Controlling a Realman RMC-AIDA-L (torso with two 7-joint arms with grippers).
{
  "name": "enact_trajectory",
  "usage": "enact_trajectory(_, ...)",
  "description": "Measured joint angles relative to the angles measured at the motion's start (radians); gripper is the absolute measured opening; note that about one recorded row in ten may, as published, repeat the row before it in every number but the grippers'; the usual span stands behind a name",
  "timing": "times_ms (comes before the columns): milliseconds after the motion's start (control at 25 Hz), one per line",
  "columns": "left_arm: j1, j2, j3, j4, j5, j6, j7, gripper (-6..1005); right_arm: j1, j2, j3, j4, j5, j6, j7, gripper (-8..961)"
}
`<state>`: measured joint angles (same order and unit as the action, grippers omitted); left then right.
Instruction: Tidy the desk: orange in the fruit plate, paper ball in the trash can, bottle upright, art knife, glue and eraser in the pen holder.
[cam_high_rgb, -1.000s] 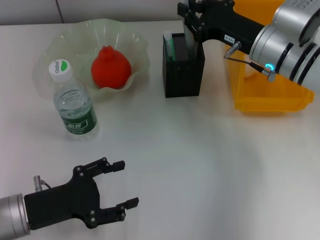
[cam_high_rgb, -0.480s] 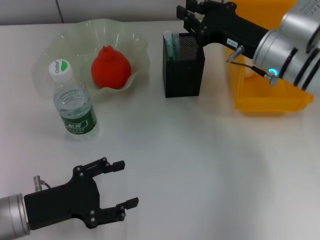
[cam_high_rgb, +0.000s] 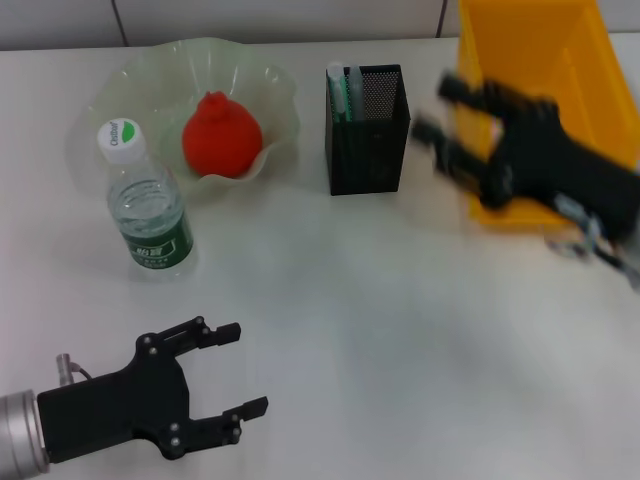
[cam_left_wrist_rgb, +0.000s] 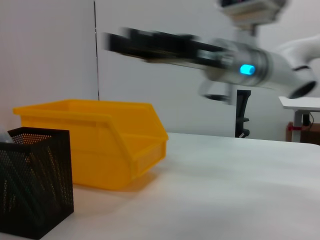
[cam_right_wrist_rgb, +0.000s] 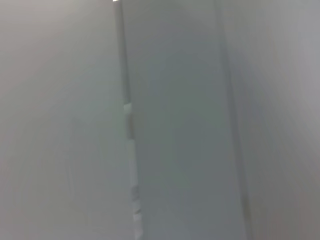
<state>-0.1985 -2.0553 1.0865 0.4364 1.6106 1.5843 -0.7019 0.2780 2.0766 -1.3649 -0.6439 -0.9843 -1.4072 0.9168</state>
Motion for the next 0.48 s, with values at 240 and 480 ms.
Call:
enact_trajectory(240,0.01,0.007,-0.006,0.001,0.0,0.017,-0.003,802,-0.145,0.0,0.13,-0.056,-0.368,-0.17,-0.026,568)
enact_trajectory(480,0.01,0.01,-0.007,0.002,0.0,0.046,-0.004,802,-0.122,0.003,0.169,0.049,-0.534,-0.194,-0.094,779)
